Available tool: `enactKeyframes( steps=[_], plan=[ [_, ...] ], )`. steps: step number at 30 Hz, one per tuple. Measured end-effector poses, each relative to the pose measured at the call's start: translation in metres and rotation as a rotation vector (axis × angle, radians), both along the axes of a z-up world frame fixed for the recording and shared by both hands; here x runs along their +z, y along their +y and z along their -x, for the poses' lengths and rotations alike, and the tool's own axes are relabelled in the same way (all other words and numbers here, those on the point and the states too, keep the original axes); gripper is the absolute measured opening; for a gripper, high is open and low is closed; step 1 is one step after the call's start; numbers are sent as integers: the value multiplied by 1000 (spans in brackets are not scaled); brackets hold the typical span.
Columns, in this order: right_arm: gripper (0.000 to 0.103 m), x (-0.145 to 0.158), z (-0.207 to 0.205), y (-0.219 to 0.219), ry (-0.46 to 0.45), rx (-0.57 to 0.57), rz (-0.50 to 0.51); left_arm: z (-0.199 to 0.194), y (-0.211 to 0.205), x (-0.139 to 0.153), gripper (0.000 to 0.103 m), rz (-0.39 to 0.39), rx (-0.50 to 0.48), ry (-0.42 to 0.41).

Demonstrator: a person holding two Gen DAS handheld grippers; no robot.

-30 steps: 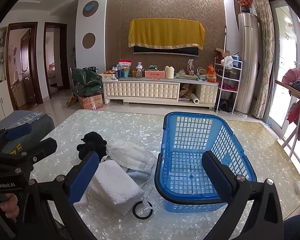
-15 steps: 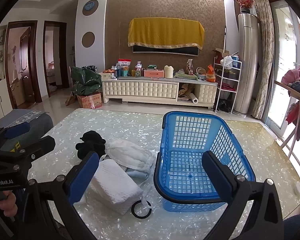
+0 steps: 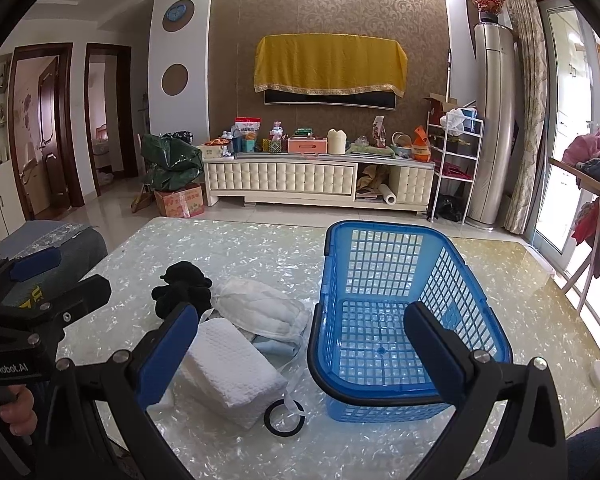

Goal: Organize soft objects

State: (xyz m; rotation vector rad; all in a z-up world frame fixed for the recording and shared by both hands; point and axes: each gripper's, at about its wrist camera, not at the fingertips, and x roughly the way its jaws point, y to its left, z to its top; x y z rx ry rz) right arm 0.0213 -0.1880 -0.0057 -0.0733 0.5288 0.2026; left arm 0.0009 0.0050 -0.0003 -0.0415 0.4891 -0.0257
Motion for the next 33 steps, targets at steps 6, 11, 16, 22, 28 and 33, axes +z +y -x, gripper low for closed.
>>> enactKeyframes(
  steps=[6, 11, 16, 22, 28, 33],
  plan=[
    [103, -1, 0, 0, 1, -8, 2, 0, 1, 1, 103, 1, -1, 2],
    [103, -1, 0, 0, 2, -6, -2, 2, 1, 2, 103, 6, -9, -4],
    [103, -1, 0, 0, 2, -11, 2, 2, 1, 3, 103, 4, -6, -12],
    [103, -2, 1, -2, 5, -17, -3, 3, 2, 4, 103, 3, 4, -19],
    [103, -2, 0, -4, 15, -25, -5, -1, 5, 7, 103, 33, -8, -11],
    [103, 4, -4, -9, 41, -18, -36, -7, 13, 17, 103, 69, -22, -1]
  ],
)
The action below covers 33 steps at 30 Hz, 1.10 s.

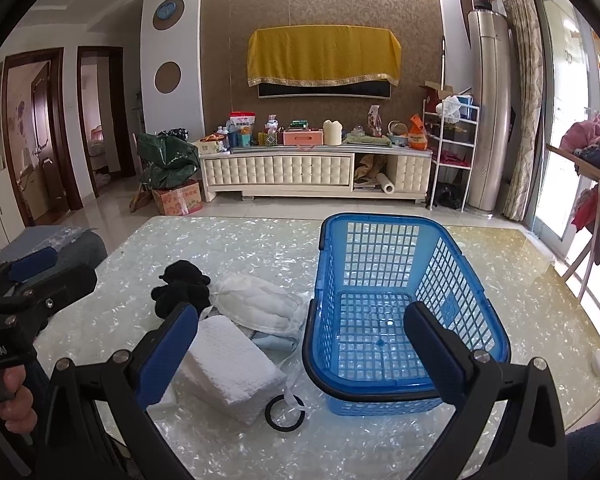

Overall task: Organize soft objects
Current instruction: 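Lower the right gripper onto the white waffle towel and close on it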

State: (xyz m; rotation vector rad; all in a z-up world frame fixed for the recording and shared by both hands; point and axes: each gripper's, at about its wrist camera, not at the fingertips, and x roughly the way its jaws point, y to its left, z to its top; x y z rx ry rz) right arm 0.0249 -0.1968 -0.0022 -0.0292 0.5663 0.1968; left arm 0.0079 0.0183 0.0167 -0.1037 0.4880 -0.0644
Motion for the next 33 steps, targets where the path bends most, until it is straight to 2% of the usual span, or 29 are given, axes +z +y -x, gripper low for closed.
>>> enactKeyframes(
  steps=[5, 11, 15, 19, 25, 30, 33],
  plan=[
    [103, 8, -5, -8, 17, 0, -24, -10, 18, 14, 103, 42, -12, 18],
    [103, 14, -12, -10, 51, 16, 1, -27, 36, 27, 103, -6, -16, 50],
    [103, 21, -20, -7, 69, 32, 24, -38, 46, 32, 103, -2, -63, 85],
    [103, 26, -28, -1, 80, 56, 32, -48, 50, 33, 103, -31, -122, 111],
    [103, 23, -49, 25, 146, 166, 50, -68, 58, 20, 103, -45, -179, 169],
    [103, 4, -63, 56, 187, 237, 114, -83, 62, -8, 103, -85, -259, 250],
    [103, -11, -72, 71, 238, 299, 130, -88, 71, -26, 103, -52, -298, 314]
  ],
)
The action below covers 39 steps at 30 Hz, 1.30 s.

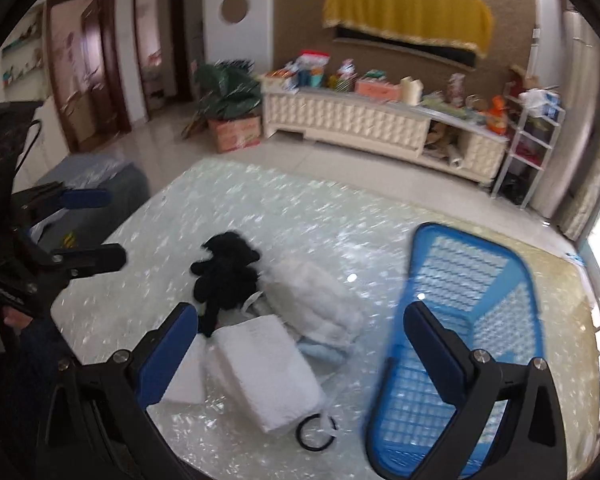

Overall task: Organize soft objects
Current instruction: 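Lower the right gripper onto the white waffle towel and close on it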

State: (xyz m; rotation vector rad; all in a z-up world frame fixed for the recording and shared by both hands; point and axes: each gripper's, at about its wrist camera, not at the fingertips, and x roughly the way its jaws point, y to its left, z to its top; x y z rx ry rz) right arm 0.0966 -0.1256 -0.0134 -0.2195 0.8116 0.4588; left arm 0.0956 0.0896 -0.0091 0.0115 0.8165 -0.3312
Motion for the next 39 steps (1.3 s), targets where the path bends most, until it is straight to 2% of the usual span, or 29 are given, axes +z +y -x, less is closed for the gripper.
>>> enactKeyframes(
  steps=[7, 11, 13, 18, 23, 27, 32, 36, 39],
  plan=[
    [103, -33, -15, 33, 80, 141, 89, 7, -11, -28, 103, -60, -145, 64],
    [103, -48, -13, 47, 92, 181, 121, 7, -17, -54, 103, -140, -217, 104],
    [103, -56, -13, 50, 89, 172, 127, 5, -14, -65, 103, -153, -221, 138],
    [103, -73, -13, 51, 154, 175, 141, 1, -7, -90, 103, -168, -189, 205],
    [103, -91, -13, 54, 207, 155, 206, -2, -9, -110, 103, -184, -165, 262],
    [103, -104, -17, 52, 239, 122, 256, -6, -17, -119, 103, -198, -154, 291],
    [103, -117, -25, 45, 297, 85, 269, -14, -25, -128, 103, -206, -157, 323],
    [103, -123, -30, 41, 296, 75, 275, -20, -28, -139, 103, -209, -158, 339],
    [102, -125, -33, 40, 311, 78, 258, -22, -32, -145, 97, -205, -188, 357]
  ],
)
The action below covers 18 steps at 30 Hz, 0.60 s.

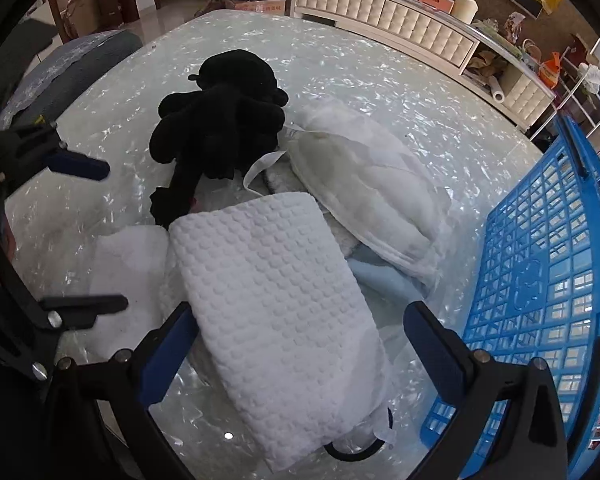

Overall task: Organize soft objects
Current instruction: 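Lower the right gripper onto the white waffle towel and close on it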

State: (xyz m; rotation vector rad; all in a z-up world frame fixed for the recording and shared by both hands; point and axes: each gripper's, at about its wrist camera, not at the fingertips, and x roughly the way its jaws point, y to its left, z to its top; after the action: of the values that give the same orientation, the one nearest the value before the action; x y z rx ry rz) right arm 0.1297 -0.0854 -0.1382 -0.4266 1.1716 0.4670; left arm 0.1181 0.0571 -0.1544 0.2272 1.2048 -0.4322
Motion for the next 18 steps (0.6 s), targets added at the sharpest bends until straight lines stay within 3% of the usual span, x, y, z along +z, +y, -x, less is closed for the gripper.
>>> enactKeyframes(
  steps=[3, 11, 14, 18],
  plan=[
    [89, -3, -4, 2, 14, 4, -6, -4, -1, -8, 93, 11, 0, 32],
    [80, -12, -4, 9, 52, 17, -22, -5, -5, -12, 79, 49, 4, 67],
    [74, -15, -7, 7, 63, 15, -35, -5, -7, -11, 55, 83, 0, 79],
    [60, -15, -8, 4, 64, 18, -53, -1, -10, -10, 52, 97, -5, 94]
  ],
)
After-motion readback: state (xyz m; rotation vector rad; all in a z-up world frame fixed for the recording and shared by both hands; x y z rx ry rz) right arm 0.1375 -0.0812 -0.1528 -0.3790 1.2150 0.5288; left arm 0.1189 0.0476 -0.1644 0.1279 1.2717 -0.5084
